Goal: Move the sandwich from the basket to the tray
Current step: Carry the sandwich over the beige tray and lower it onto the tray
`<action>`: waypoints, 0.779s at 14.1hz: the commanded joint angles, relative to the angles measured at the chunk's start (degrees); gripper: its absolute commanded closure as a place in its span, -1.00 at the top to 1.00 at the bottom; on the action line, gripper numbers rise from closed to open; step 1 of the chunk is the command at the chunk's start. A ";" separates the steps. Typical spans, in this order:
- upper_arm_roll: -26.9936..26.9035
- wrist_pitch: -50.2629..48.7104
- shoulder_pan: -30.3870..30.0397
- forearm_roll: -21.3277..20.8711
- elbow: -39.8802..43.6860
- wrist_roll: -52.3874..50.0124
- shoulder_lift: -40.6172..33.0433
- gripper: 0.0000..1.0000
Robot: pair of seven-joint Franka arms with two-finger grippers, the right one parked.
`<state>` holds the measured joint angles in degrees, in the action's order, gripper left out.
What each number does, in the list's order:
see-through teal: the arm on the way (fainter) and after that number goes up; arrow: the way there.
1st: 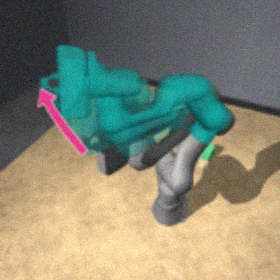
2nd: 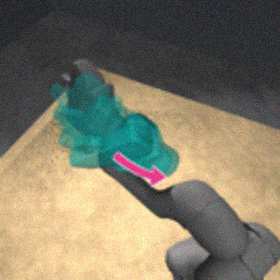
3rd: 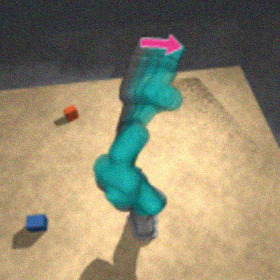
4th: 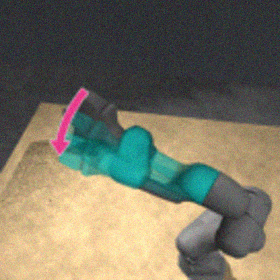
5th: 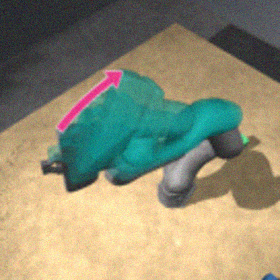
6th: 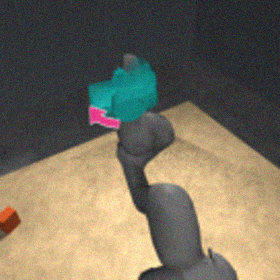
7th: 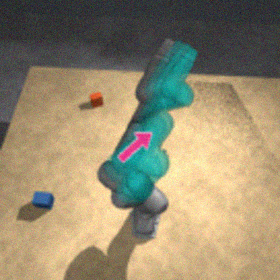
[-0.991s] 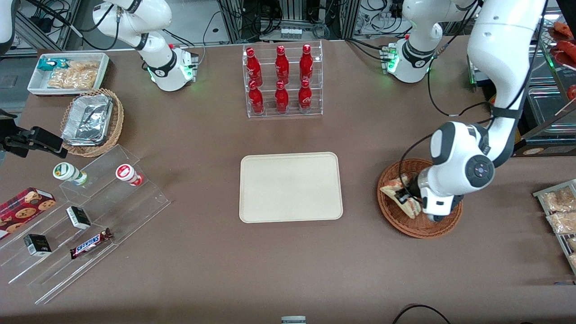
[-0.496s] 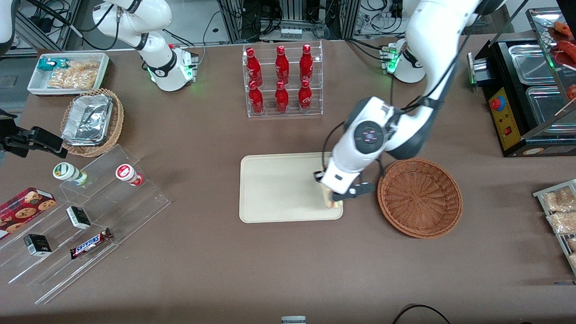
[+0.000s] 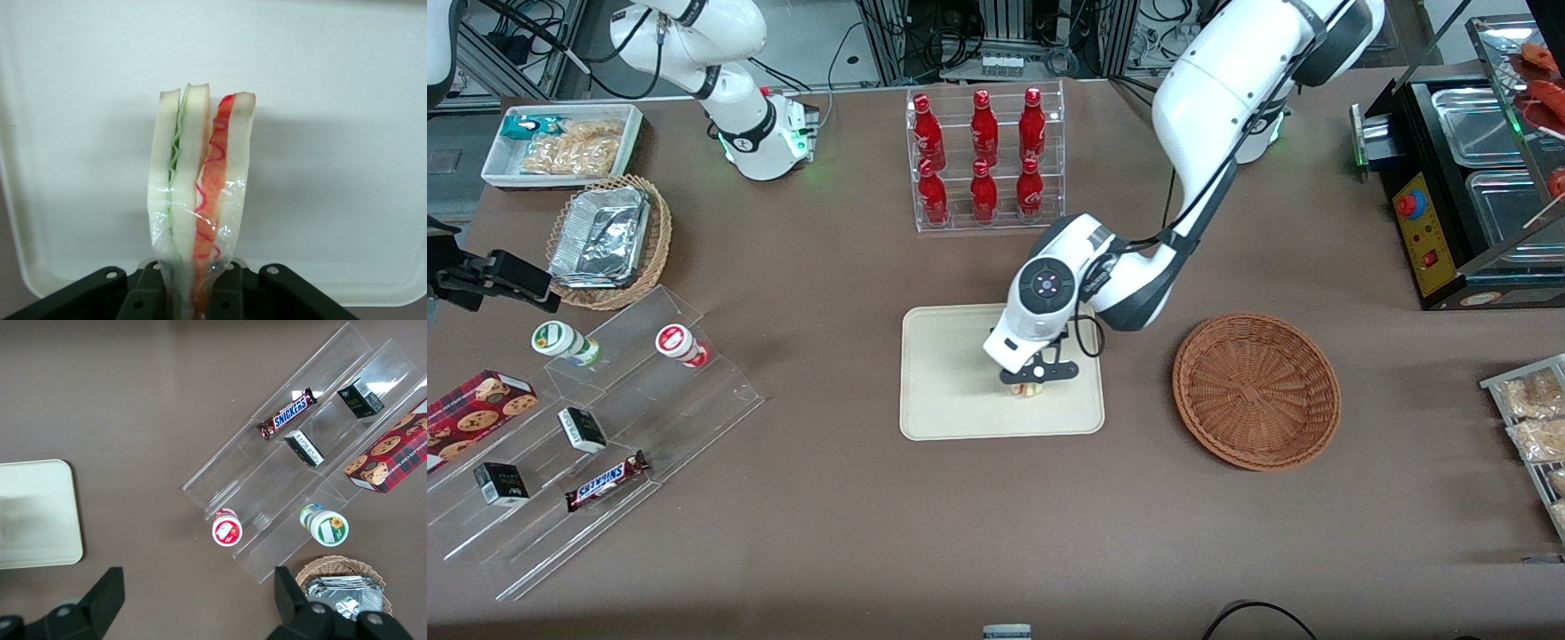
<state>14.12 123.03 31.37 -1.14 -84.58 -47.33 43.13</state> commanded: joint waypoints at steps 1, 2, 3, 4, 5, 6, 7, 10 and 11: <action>-1.02 -1.21 1.94 -1.15 4.69 -1.89 3.01 -0.57; -1.02 -1.04 1.94 -1.06 4.87 -1.98 3.19 -0.39; -1.02 -0.95 1.85 -1.06 5.04 -2.67 3.19 0.21; -1.28 -1.12 1.85 -1.23 6.44 -3.46 3.19 0.91; -1.37 -1.21 1.85 -1.58 6.97 -3.73 3.10 1.00; -1.37 -1.30 1.76 -2.11 6.98 -3.91 2.75 1.00; -2.16 -1.56 1.76 -2.81 6.98 -4.26 2.23 1.00; -6.12 -5.59 1.50 -7.02 6.89 -4.61 -2.42 1.00; -7.34 -6.30 1.24 -9.38 6.71 -4.70 -4.18 1.00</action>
<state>8.74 119.73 32.37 -6.89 -76.93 -50.71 43.47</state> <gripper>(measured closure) 0.000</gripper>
